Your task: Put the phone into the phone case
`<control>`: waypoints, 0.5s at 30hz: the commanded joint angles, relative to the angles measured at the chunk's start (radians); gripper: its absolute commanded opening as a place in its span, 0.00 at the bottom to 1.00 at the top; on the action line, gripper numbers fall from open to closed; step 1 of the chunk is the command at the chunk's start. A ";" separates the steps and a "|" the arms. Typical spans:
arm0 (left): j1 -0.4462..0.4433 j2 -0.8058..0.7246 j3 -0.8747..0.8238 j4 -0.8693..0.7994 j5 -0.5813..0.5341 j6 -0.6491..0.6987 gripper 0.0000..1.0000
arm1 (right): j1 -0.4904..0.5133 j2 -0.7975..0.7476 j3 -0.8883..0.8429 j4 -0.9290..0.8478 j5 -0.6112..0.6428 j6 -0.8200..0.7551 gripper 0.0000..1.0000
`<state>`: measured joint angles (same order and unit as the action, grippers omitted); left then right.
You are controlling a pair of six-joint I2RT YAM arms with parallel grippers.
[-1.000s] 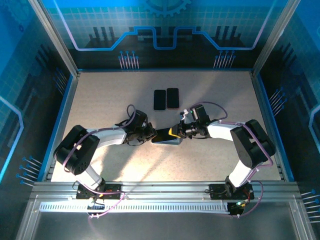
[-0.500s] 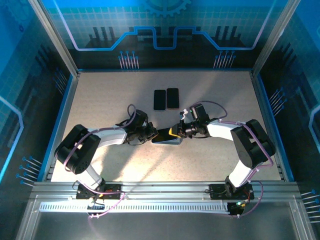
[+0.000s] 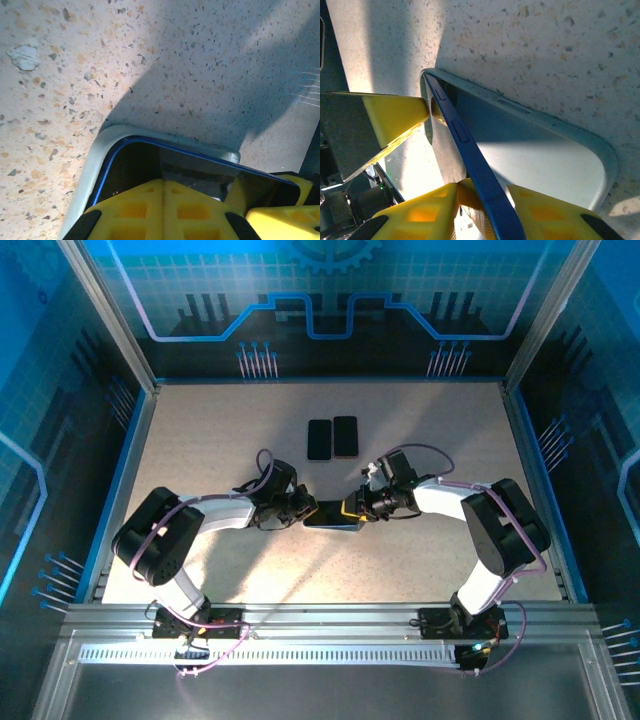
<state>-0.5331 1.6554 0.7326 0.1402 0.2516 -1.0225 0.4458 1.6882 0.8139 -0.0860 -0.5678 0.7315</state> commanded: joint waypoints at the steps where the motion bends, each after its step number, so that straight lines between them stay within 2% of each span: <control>1: -0.005 0.009 0.000 0.009 0.007 -0.009 0.06 | 0.022 0.016 0.026 -0.098 0.034 -0.034 0.30; 9: -0.005 0.010 0.003 0.013 0.010 -0.008 0.06 | 0.030 0.022 0.060 -0.152 0.055 -0.056 0.41; 15: -0.005 0.014 0.002 0.021 0.014 -0.008 0.06 | 0.031 0.019 0.102 -0.199 0.069 -0.076 0.43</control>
<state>-0.5331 1.6566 0.7326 0.1436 0.2516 -1.0225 0.4652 1.7012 0.8745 -0.2417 -0.5068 0.6827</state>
